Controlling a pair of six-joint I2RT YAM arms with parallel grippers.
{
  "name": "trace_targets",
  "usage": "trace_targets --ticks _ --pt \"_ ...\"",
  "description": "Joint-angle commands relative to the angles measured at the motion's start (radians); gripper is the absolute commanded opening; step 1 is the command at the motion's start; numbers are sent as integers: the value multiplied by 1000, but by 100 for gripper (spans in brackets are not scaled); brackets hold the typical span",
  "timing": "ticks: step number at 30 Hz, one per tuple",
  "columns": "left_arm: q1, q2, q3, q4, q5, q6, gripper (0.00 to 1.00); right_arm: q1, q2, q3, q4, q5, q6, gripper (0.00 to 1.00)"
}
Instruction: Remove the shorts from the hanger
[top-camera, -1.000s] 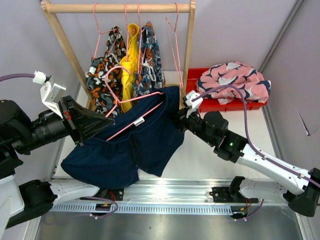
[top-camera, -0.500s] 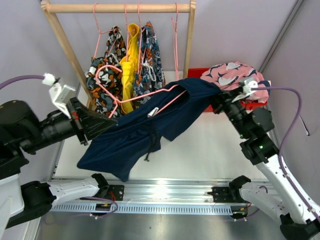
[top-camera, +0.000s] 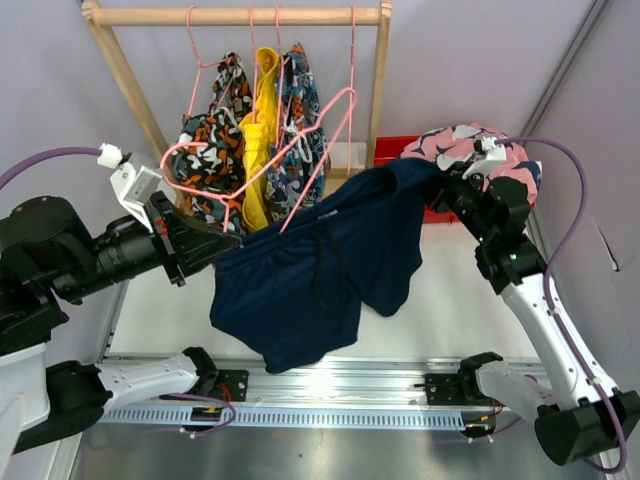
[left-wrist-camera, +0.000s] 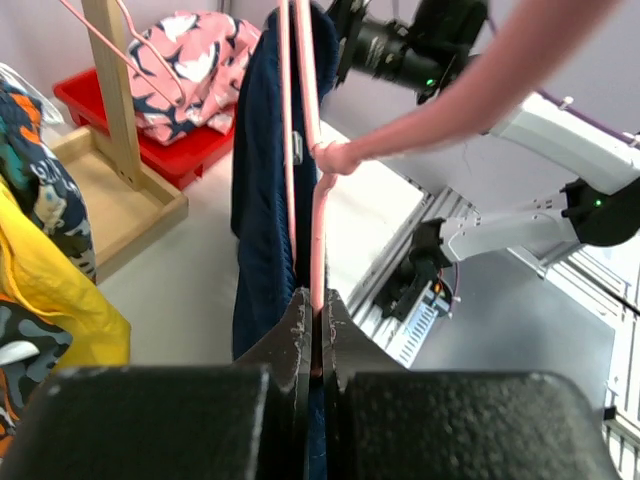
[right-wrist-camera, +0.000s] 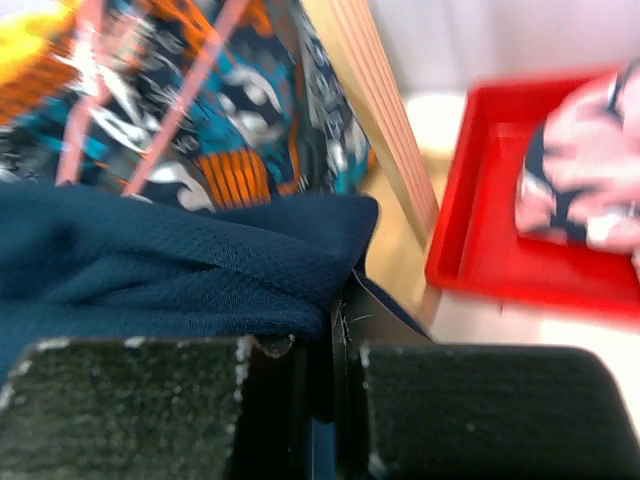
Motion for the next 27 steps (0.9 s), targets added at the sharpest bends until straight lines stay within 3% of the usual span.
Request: trace_targets --ticks 1,5,9,10,14,15,18,23,27 --pt "-12 -60 30 19 19 -2 0 -74 39 70 -86 195 43 0" --pt "-12 -48 35 27 10 1 0 -75 32 50 -71 137 46 0" --pt "-12 1 46 53 -51 17 0 -48 -76 -22 -10 -94 10 0" --pt "-12 14 38 82 -88 18 0 -5 -109 -42 26 -221 7 0" --pt "-12 101 0 143 -322 52 0 203 -292 -96 2 -331 19 0" --pt "-12 165 18 130 -461 57 0 254 -313 -82 -29 -328 4 0" --pt "-12 267 37 85 -653 63 0 430 -364 2 -226 -334 -33 0" --pt "2 327 0 184 -617 89 0 520 -401 144 -348 -514 6 0" --pt "20 406 38 227 -588 90 0 518 -487 187 -353 -360 -12 0"
